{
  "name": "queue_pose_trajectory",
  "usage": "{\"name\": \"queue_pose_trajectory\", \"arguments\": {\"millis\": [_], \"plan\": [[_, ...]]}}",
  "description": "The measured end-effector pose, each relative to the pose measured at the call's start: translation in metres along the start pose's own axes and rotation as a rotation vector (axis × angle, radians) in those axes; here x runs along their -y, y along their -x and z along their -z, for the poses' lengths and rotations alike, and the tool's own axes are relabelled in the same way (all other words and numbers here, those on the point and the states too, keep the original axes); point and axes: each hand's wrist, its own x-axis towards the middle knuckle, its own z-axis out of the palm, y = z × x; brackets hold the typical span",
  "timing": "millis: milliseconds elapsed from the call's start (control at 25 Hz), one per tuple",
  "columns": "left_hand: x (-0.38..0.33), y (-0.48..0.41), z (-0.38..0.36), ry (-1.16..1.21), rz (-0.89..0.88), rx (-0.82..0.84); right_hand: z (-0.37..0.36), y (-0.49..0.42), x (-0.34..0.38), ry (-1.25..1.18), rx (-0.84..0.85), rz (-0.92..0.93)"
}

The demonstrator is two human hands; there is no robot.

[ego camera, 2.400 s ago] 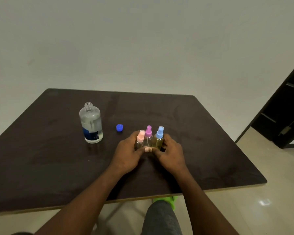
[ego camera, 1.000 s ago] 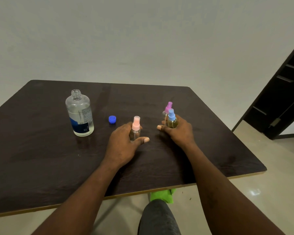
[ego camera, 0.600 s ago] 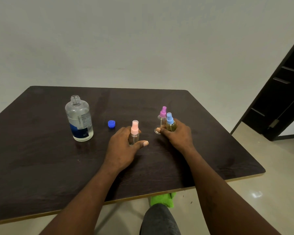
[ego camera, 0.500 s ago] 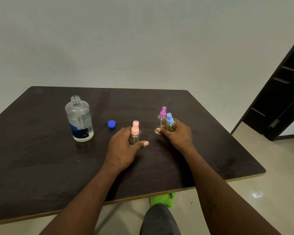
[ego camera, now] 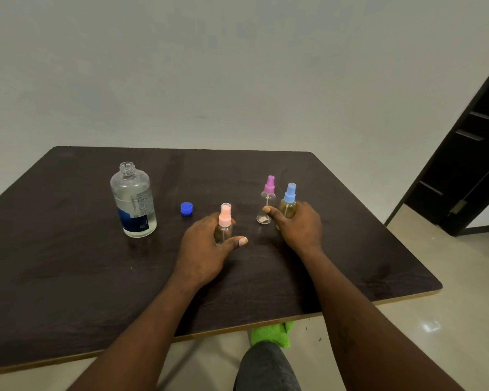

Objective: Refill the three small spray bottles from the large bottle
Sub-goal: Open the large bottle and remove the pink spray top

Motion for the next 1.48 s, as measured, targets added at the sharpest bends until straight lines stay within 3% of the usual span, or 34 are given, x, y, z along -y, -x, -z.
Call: {"name": "queue_pose_trajectory", "arguments": {"millis": [520,720,800,960,1040,1200,1320,1480], "plan": [[-0.002,0.001,0.001,-0.005,-0.011,-0.007,-0.003,-0.002,-0.004,-0.068,0.0,-0.019],[-0.002,0.002,0.001,-0.019,-0.003,0.004,0.005,0.002,-0.001,-0.216,-0.041,-0.044],[-0.003,0.003,0.001,-0.018,-0.001,-0.004,0.008,0.006,0.001,-0.275,-0.114,-0.062],[-0.007,0.005,0.003,0.015,0.027,-0.031,0.013,0.041,0.016,-0.428,-0.437,-0.071],[-0.01,0.008,0.007,0.044,0.045,-0.068,0.005,0.069,0.038,-0.466,-0.358,0.036],[0.0,0.023,0.029,-0.074,0.006,-0.087,-0.032,0.112,0.095,-0.591,0.091,0.158],[0.018,0.031,0.059,-0.193,-0.029,-0.063,-0.051,0.115,0.12,-0.619,0.204,0.203],[0.027,0.036,0.076,-0.149,-0.003,-0.092,-0.062,0.108,0.124,-0.668,0.281,0.242]]}}
